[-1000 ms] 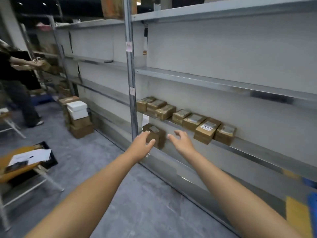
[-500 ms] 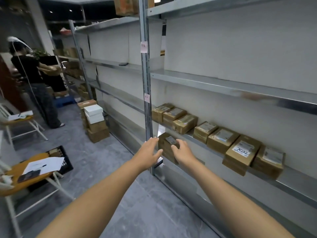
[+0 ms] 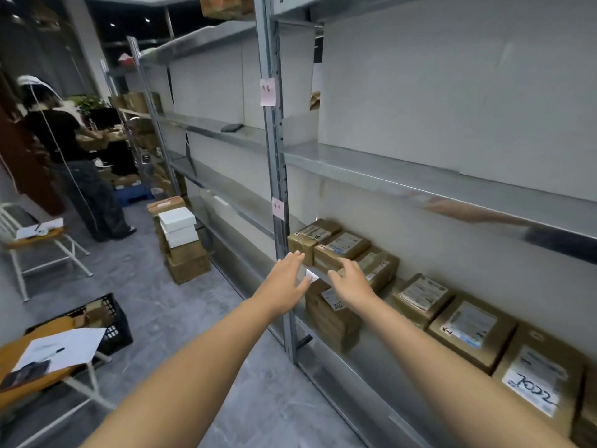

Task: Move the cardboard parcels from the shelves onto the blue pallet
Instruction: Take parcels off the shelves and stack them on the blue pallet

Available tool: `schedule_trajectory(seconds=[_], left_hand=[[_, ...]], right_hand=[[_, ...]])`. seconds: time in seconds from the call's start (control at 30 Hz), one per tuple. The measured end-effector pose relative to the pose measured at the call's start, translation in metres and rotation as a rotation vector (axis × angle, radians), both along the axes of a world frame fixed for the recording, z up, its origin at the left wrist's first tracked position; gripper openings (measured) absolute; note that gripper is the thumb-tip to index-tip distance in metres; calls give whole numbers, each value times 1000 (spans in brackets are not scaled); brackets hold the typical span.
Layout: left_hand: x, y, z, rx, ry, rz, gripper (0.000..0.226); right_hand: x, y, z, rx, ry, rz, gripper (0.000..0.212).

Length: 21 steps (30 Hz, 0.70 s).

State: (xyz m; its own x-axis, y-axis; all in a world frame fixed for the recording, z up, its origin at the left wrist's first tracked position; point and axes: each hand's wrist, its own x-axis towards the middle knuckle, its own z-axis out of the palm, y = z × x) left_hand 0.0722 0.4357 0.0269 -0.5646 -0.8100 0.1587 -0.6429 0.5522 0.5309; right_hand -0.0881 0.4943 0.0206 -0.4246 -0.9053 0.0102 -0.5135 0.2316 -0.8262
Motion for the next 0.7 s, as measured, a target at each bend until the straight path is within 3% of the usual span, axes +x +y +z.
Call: schedule_trajectory(seconds=[0.27,0.7], left_hand=[[-22,-104,-19,-4,18,-62,62],[-62,-320,-43,61,-31,-268,58]], right_hand=[[-22,-92,-14,29,23,-40,53],[-33,-262,-33,104,-96,-328,55]])
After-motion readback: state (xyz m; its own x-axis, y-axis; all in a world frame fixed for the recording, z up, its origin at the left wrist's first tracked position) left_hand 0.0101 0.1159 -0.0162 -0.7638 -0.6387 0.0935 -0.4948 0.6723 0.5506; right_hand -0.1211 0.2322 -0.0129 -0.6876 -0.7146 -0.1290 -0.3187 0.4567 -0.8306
